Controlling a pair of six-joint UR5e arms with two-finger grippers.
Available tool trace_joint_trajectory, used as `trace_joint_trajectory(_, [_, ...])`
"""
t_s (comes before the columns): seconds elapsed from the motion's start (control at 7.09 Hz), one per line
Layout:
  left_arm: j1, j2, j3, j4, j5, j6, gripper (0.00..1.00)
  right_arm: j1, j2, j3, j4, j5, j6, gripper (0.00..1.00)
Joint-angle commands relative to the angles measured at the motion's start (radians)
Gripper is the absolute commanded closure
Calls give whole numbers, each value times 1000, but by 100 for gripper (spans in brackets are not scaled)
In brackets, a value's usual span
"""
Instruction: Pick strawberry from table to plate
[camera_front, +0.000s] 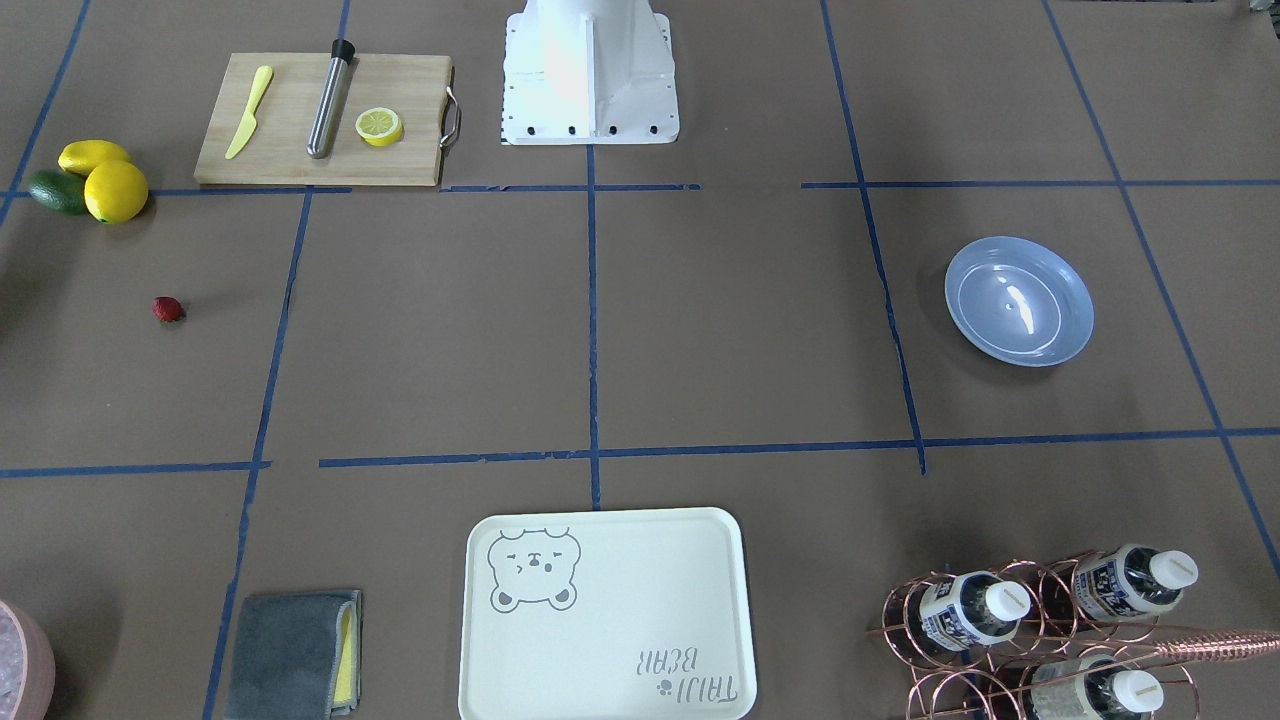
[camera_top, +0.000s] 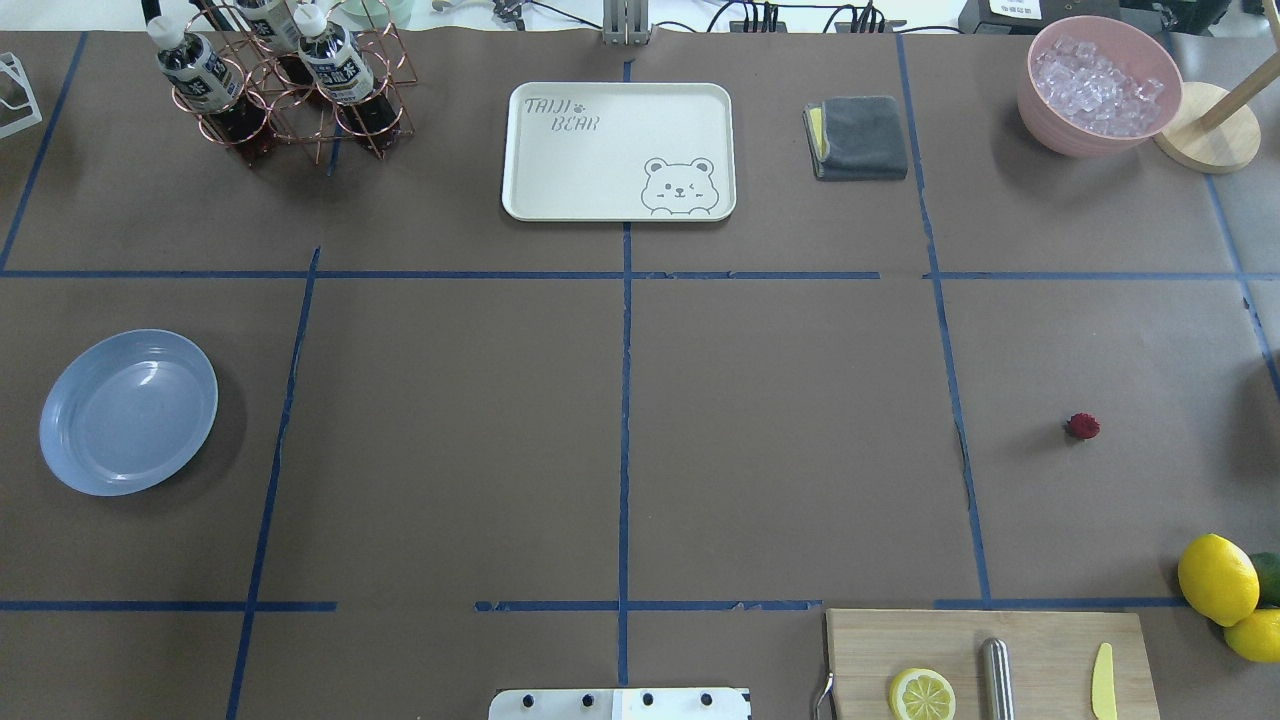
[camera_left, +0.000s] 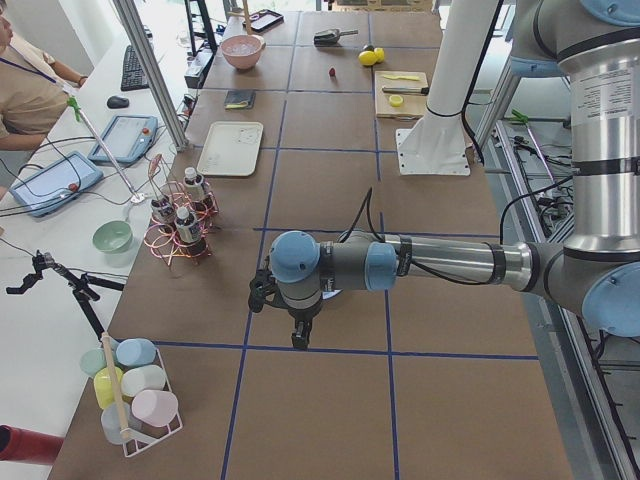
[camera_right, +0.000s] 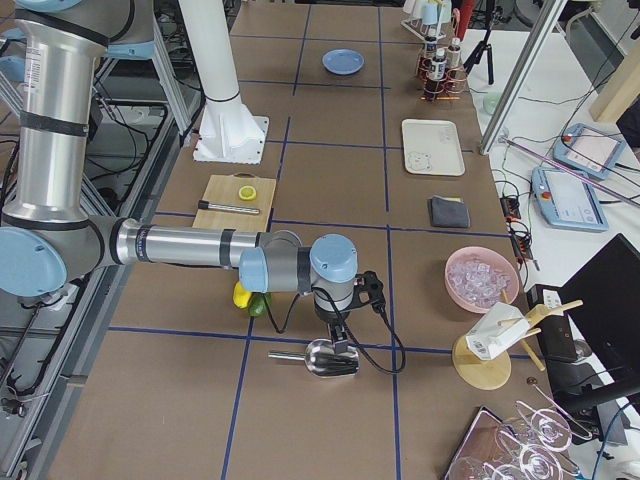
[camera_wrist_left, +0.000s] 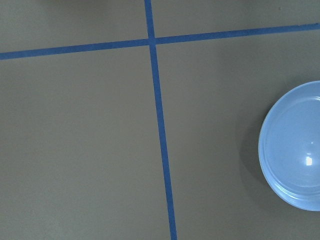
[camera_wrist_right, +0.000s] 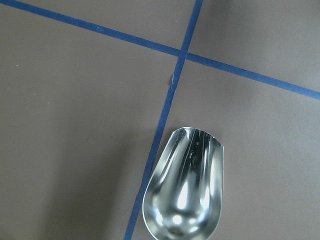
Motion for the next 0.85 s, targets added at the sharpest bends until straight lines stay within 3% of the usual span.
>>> trace_joint_trajectory(0.0, [-4, -8, -8, -5, -18, -5, 0, -1, 0, -1, 0, 3, 8, 0])
trace_joint_trajectory(0.71, [-1, -17, -33, -10, -18, 1, 0, -18, 1, 10, 0, 16, 13, 0])
